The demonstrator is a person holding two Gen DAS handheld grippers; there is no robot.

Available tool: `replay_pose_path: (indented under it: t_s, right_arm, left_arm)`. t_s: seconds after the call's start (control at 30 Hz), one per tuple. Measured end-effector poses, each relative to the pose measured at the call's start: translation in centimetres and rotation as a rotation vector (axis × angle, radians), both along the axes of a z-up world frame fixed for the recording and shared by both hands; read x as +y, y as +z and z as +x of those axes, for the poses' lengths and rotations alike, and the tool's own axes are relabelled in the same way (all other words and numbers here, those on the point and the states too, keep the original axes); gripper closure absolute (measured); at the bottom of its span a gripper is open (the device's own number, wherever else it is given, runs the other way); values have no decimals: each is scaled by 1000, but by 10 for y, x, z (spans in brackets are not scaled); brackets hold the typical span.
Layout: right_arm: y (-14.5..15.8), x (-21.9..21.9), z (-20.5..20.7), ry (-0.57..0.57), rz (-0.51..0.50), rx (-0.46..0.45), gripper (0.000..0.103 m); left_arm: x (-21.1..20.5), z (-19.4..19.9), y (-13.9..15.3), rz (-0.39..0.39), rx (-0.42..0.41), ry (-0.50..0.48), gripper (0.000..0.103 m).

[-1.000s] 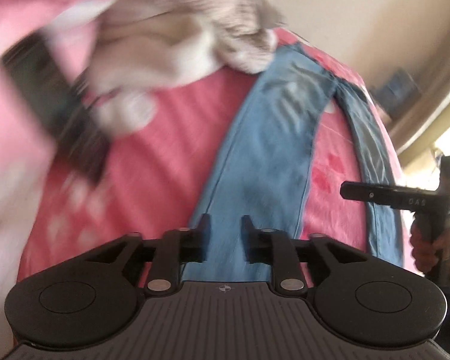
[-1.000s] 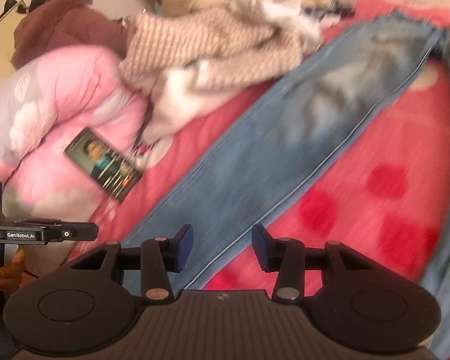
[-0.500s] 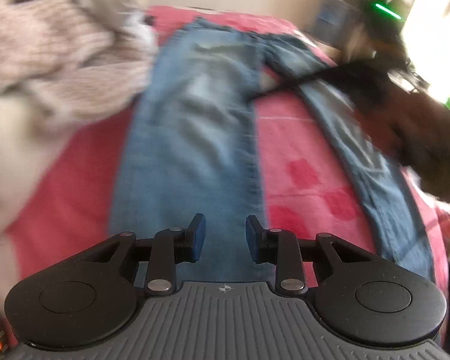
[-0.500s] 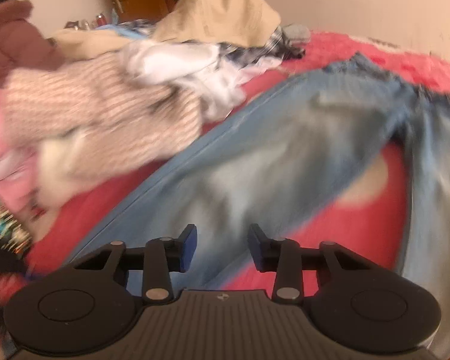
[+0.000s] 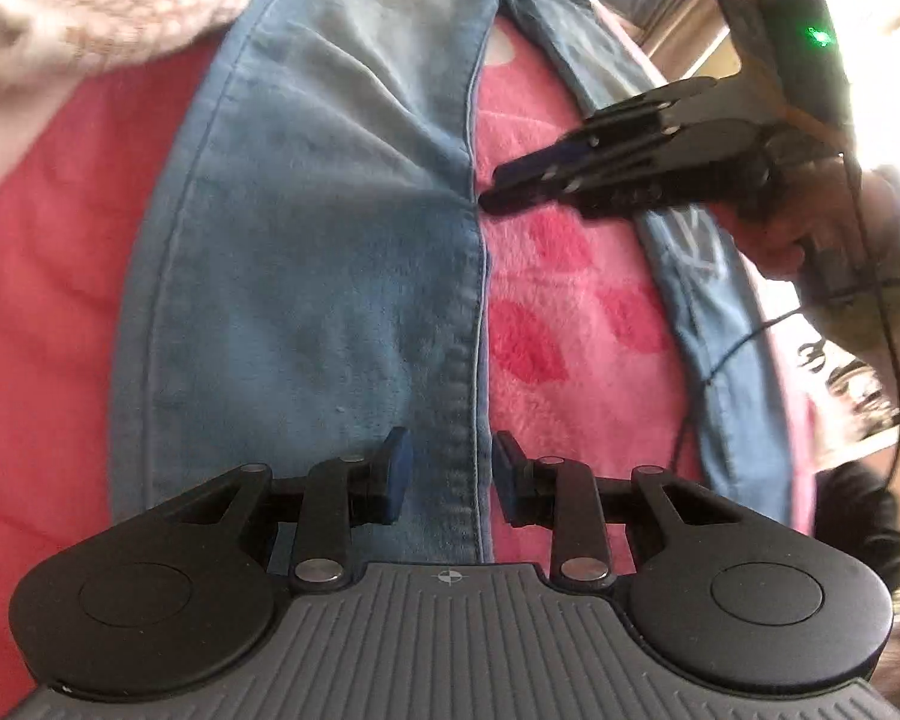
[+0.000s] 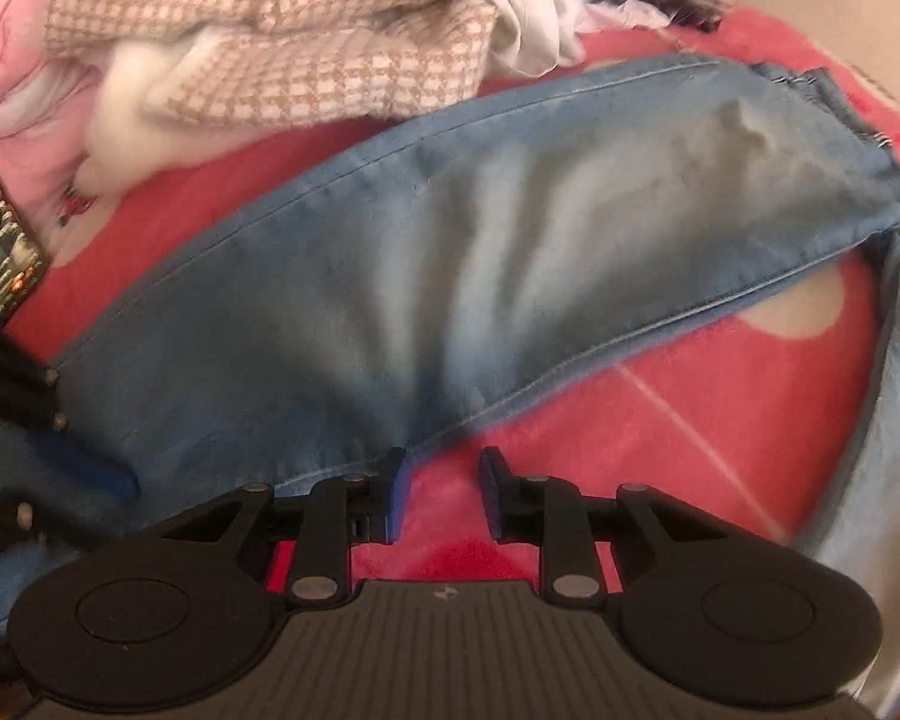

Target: Fold clothes

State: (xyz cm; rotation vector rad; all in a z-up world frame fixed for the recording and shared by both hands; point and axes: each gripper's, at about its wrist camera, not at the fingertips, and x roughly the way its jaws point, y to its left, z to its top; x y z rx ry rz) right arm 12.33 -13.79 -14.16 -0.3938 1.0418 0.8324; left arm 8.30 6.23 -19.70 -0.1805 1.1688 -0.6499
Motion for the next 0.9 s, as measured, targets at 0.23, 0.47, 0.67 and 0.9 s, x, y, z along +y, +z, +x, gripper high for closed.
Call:
replay_pose_path:
  t_s: [0.23, 0.47, 0.67, 0.9]
  right_arm:
    - [24, 38, 51, -67, 162, -81, 77]
    - [-18, 26, 13, 53, 60, -85, 77]
    - [10, 15, -2, 16, 86, -98, 76]
    - [15, 32, -18, 41, 153, -106, 77]
  left_arm:
    - [11, 8, -3, 14, -8, 83, 74]
    - [18, -6, -17, 6, 56, 146, 74]
    - [12, -13, -13, 34, 45, 151, 74]
    - [8, -25, -7, 83, 20, 149, 71]
